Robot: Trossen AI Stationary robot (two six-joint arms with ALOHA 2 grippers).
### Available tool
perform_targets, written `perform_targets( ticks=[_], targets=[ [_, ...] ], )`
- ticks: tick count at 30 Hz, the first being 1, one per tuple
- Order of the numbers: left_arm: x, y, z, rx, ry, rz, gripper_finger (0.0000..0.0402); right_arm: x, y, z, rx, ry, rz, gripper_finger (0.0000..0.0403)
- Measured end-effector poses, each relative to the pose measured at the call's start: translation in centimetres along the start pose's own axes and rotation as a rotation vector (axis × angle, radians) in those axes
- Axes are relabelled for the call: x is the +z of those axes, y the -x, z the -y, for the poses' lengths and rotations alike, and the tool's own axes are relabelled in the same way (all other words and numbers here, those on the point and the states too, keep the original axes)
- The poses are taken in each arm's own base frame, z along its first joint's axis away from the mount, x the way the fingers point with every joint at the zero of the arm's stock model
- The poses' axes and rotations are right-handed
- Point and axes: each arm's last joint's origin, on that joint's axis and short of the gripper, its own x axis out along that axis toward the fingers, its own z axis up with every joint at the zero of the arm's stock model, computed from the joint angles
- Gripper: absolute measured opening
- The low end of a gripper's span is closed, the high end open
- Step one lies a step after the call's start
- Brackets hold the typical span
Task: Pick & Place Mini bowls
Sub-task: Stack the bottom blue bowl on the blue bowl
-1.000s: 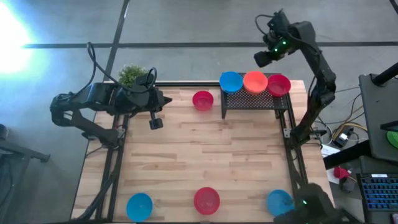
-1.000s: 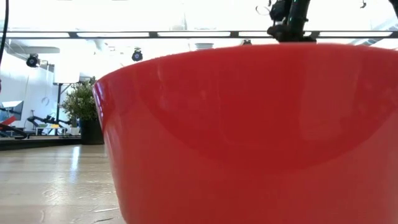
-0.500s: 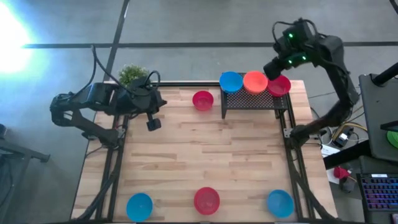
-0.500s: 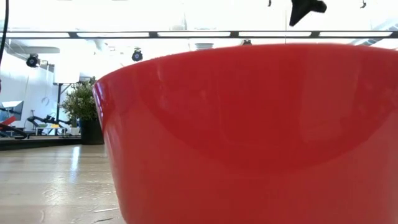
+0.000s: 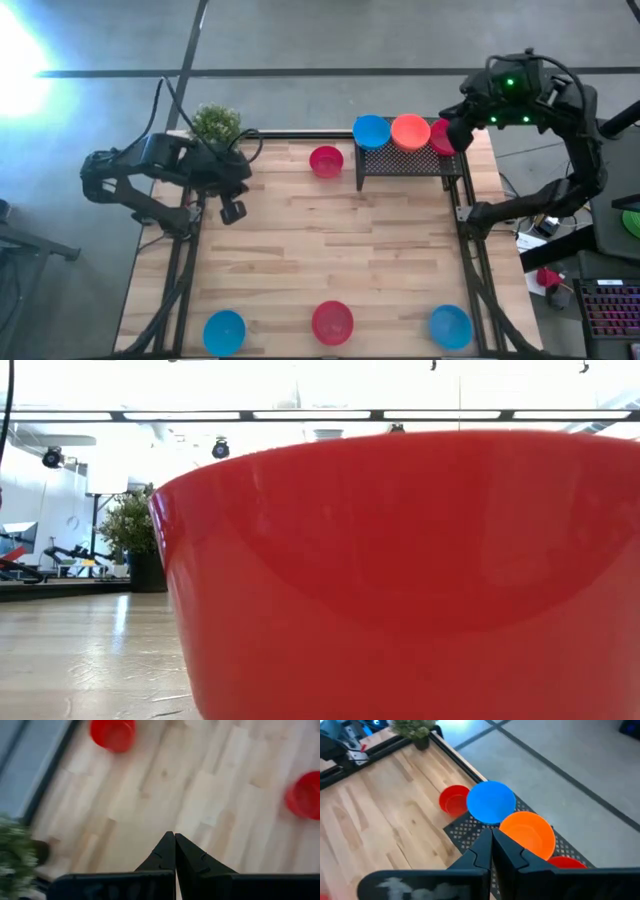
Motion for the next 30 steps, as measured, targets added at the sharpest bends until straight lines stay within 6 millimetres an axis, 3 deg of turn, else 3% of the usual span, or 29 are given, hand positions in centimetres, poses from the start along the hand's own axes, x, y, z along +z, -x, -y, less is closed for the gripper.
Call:
perform_targets(
  ticks=[5,13,24,30],
  targets=[
    [-0.6,-1.5,0.5,-0.092,0.003,-0.11,0.0009,0.0,-0.1,-0.2,0.013,0.015,-0.003,0.0008],
    [-2.6,-5.6,1.4,-0.207,0.071,-0.377,0.006,0.1,-0.7,-0.3,0.011,0.02,-0.025,0.0008],
    [-8.5,-13.3,2.5,-0.374,0.26,-0.859,0.0083,0.0,-0.4,-0.4,0.068,0.061,-0.026,0.0008],
    [-11.3,-16.8,2.9,-0.395,0.275,-0.912,0.0083,0.0,-0.4,-0.4,0.068,0.061,-0.026,0.0008]
  ],
)
